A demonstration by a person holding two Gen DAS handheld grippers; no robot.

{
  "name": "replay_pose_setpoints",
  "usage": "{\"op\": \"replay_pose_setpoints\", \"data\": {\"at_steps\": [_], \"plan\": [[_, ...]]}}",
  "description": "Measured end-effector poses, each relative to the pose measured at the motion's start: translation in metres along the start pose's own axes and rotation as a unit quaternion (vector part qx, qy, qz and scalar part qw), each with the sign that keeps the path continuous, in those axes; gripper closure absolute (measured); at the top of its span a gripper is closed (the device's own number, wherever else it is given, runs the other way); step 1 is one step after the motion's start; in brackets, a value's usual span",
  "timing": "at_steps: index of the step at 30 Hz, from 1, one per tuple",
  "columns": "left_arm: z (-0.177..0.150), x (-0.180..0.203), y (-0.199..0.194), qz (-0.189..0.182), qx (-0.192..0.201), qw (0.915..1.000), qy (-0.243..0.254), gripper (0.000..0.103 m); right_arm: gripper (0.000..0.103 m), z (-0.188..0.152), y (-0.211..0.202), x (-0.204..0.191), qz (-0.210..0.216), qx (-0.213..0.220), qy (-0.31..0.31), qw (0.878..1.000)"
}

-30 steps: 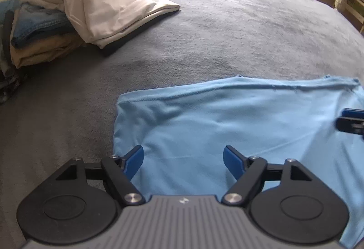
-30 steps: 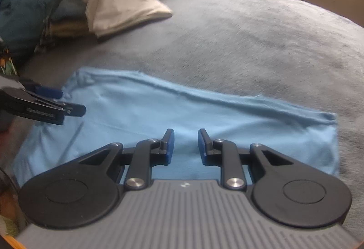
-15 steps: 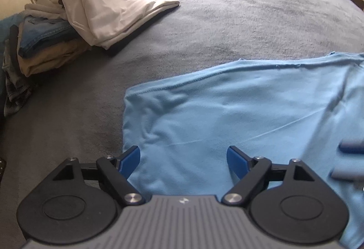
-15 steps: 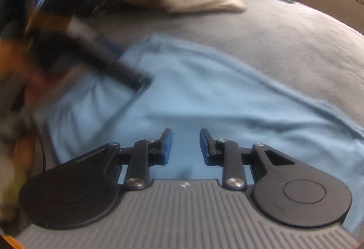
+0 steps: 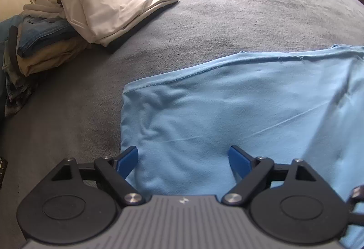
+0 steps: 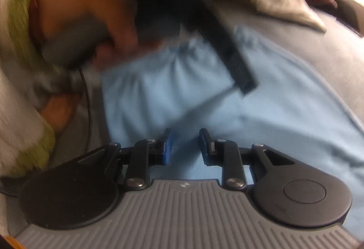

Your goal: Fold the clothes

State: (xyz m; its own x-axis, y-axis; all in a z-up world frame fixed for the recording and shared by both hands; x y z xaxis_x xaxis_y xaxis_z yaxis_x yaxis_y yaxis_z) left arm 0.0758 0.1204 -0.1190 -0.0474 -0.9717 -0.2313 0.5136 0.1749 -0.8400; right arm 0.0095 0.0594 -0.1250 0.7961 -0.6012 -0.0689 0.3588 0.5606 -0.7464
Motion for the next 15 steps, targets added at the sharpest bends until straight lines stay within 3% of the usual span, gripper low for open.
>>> {"op": "replay_pose_setpoints", "data": {"at_steps": [2,6,11,15], "plan": [[0.000,-0.001,0.000,-0.004,0.000,1.0000,-0.004,0.015,0.080,0.003,-0.003,0.000,0.003,0.008,0.002,1.000],[0.001,-0.012,-0.004,-0.026,0.001,0.9992,-0.030,0.015,0.080,0.013,-0.020,0.001,0.049,0.053,0.059,0.996],[0.004,-0.041,-0.016,-0.029,0.013,0.9967,-0.074,0.015,0.079,0.009,0.002,-0.018,0.059,0.022,0.043,0.997],[0.002,-0.072,-0.025,-0.023,0.016,0.9932,-0.113,0.015,0.078,0.019,-0.003,-0.024,0.080,0.054,0.074,0.993]]}}
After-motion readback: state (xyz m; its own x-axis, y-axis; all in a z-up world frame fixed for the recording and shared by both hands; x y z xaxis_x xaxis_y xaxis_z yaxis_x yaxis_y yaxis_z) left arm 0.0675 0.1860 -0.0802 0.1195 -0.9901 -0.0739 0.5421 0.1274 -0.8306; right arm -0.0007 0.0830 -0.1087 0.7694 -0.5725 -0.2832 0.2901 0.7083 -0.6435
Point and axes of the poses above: each gripper's, at about its wrist camera, not at the fingertips, and y roughly the way its jaws point, x to its right, z to its top, the point moved 4 cm from there along y, roughly the way its jaws point, and after that the axes turned 2 degrees about z, right-handed, at the moved point
